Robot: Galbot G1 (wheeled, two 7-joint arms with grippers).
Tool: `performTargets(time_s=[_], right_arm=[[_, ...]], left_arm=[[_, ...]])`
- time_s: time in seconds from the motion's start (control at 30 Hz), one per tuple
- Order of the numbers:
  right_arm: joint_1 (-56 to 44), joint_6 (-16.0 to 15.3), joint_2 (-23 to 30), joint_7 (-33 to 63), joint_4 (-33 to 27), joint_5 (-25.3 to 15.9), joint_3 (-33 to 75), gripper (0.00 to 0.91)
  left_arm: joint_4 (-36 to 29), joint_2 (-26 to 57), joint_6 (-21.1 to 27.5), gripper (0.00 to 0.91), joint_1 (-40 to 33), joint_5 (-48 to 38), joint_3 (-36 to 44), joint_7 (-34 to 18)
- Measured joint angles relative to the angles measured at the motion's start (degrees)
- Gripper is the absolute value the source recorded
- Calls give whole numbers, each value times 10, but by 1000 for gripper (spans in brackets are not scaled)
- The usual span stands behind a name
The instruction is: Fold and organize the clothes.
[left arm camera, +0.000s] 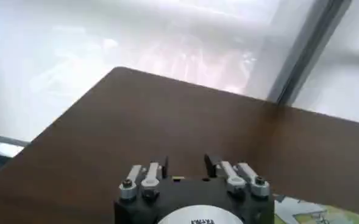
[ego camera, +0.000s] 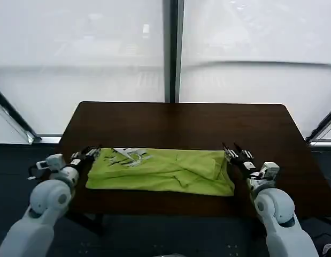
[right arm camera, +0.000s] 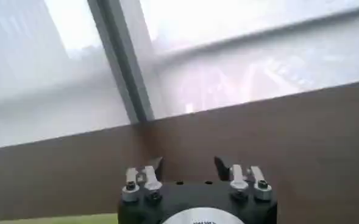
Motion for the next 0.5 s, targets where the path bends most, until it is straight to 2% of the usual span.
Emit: performTargets(time_s=[0.13,0.27,0.5], right_arm=[[-47,2,-38,-11,35,19,24,878],[-73,2,-49,-9,64,26,34,878],[-97,1,-51,-6,84,25,48,878]], left_arm=[[10,51,23,878,35,-79,-63,78],[25,95,23,878,66,-82,-105,140],[29,117,23,878,96,-88,-108,157]])
